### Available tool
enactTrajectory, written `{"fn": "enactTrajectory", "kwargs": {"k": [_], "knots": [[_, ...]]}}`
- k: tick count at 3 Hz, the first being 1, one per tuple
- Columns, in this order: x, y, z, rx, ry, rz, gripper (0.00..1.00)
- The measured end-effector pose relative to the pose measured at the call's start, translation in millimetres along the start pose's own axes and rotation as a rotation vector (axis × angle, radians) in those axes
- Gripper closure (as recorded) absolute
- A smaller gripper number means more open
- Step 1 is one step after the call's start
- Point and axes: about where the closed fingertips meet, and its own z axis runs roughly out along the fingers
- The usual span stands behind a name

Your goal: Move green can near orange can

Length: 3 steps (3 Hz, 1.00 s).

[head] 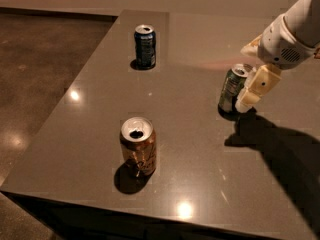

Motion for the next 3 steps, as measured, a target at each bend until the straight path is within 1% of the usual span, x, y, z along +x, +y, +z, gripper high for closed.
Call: {"fn": "enactTrajectory", "kwargs": {"k": [1, 2, 3], "knots": [[1.5, -5.0, 11.0, -0.018, -0.022, 0.011, 0.01], [0.4, -5.4, 15.5, -0.035, -0.044, 0.021, 0.14], [-3.4, -2.0, 13.9, -0.048, -0.067, 0.023, 0.37]]}}
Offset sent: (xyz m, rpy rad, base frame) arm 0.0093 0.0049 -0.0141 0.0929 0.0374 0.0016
